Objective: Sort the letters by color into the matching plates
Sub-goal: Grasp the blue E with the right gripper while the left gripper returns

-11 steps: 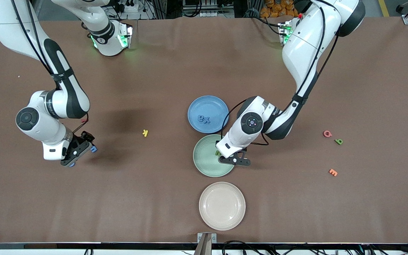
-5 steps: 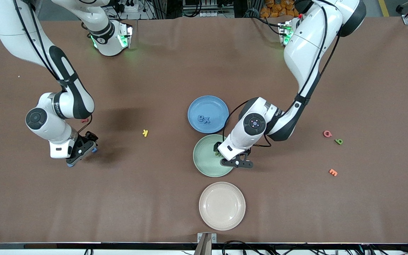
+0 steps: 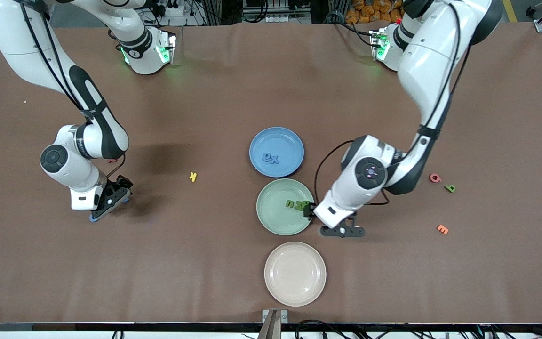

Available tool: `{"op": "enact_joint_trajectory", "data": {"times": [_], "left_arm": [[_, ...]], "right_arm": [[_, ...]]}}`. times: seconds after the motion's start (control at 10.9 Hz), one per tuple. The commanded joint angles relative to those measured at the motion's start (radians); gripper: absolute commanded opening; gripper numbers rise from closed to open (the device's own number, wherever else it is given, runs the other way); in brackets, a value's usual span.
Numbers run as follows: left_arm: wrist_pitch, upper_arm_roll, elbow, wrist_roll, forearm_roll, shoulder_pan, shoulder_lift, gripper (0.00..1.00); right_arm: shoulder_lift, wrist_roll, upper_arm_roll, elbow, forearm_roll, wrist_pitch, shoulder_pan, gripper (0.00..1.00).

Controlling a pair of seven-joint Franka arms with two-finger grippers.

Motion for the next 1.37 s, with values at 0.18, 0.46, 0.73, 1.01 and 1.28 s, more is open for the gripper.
{"op": "enact_joint_trajectory", "data": {"times": [0.18, 0.46, 0.73, 1.01, 1.28], "left_arm": [[-0.208, 0.016, -0.112, 0.281, 0.003, 0.148, -0.161, 1.00], [-0.240, 0.090, -0.157, 0.518, 0.003, 0.235, -0.192, 1.00], [-0.240, 0.174, -0.194, 0.656, -0.027, 0.274, -0.209, 1.00], [-0.239, 0.278, -0.264, 0.654, -0.168, 0.285, -0.229, 1.00], [-0.213, 0.348, -0.340, 0.610, -0.196, 0.285, -0.243, 1.00]], "right_arm": [[0.002, -0.021, 0.012, -0.032, -0.001, 0.042, -0.015, 0.84], [-0.007, -0.022, 0.012, -0.053, -0.006, 0.042, -0.016, 0.62], [-0.009, -0.021, 0.012, -0.056, -0.006, 0.048, -0.015, 0.49], [-0.007, -0.016, 0.012, -0.056, -0.006, 0.048, -0.013, 0.39], [-0.007, -0.012, 0.012, -0.056, -0.006, 0.048, -0.010, 0.28]]}}
